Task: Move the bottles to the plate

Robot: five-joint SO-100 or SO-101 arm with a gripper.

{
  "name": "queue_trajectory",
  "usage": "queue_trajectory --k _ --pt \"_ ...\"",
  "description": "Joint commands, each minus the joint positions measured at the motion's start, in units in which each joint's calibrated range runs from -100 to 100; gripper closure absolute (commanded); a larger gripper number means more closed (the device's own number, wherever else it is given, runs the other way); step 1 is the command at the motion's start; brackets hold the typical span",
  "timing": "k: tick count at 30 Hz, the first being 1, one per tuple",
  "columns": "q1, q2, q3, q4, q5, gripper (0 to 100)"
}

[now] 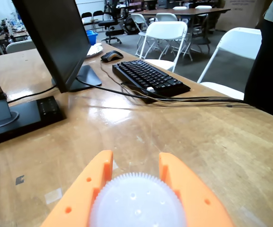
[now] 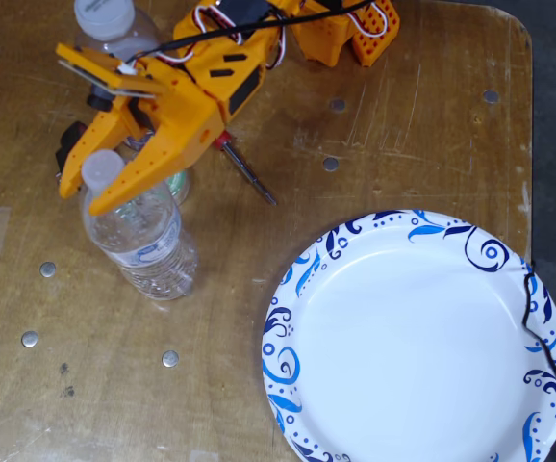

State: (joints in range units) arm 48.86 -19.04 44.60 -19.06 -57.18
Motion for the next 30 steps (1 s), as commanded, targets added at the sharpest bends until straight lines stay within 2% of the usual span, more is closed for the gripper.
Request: queue_trajectory --k 1,8,21,30 --pt "0.90 -0.69 0.08 -0.52 0.21 93" --pt "0.68 -0.69 -1.27 -0.52 0.11 93" --pt "-0.94 -0.69 -14.60 0.35 -0.62 93" --pt "-12.69 -5.49 -14.87 0.53 -0.94 93"
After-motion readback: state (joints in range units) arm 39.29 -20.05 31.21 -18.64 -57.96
